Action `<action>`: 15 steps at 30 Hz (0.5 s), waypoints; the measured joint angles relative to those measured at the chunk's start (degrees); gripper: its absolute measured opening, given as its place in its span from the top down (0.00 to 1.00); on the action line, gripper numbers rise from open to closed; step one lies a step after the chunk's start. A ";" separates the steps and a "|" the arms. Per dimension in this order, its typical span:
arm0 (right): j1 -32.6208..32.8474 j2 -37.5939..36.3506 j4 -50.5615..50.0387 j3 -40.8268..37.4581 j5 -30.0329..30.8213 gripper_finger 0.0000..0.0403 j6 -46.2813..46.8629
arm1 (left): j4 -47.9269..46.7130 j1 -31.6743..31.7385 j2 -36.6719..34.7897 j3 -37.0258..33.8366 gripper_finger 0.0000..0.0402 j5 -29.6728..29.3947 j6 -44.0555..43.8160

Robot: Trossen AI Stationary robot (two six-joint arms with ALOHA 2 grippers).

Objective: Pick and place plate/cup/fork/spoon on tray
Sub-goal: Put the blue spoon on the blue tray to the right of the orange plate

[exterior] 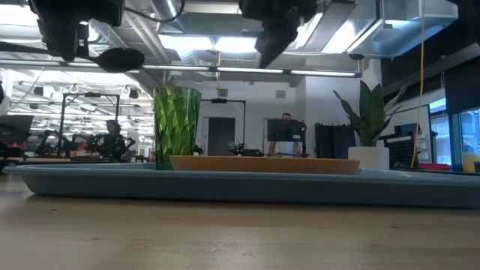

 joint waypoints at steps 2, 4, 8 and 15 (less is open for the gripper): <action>1.91 0.00 0.92 0.00 -0.02 0.96 0.04 | 0.81 -1.52 1.31 0.08 1.00 -1.26 -0.77; 3.69 0.00 2.41 0.01 0.00 0.94 0.04 | 1.52 -2.60 2.69 0.08 1.00 -1.47 -0.84; 6.83 0.00 6.55 0.02 0.09 0.93 -0.07 | 5.67 -4.39 5.91 0.08 1.00 -1.79 -0.22; 10.84 0.19 10.41 0.02 0.16 0.92 -0.11 | 13.90 -5.17 8.74 0.08 1.00 -2.26 0.95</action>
